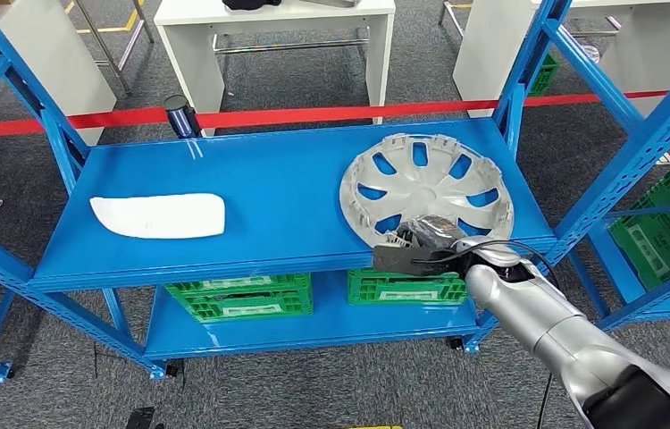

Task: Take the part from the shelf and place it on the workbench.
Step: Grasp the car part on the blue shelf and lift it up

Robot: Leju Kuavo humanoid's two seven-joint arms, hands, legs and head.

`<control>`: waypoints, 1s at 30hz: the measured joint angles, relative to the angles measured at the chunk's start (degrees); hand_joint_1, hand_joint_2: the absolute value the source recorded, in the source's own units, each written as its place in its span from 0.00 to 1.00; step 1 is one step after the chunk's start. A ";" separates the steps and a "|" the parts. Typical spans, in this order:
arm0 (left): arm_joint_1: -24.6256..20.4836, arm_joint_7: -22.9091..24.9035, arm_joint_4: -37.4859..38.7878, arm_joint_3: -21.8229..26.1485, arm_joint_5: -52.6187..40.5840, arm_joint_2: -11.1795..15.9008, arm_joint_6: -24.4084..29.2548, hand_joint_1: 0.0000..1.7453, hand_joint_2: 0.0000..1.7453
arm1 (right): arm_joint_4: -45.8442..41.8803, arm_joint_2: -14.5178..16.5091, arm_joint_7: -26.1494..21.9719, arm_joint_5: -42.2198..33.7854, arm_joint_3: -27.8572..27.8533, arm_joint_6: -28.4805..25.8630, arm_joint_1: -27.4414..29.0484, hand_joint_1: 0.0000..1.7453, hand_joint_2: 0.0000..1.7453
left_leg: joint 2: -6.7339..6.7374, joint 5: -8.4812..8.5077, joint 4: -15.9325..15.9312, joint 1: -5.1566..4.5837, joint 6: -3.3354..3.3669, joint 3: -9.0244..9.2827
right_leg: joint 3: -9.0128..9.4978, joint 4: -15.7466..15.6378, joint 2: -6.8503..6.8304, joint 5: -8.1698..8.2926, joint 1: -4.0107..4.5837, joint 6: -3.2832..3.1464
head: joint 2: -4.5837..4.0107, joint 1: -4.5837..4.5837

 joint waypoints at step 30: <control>1.54 -0.21 0.13 0.00 -2.16 -1.06 2.88 0.00 1.00 | -32.14 -2.96 -8.86 -34.11 -34.09 -4.28 3.84 1.00 1.00 | -0.22 0.50 -1.71 -0.20 0.39 0.37 | -2.08 1.09 0.12 0.21 -0.18 0.54 | 0.00 0.01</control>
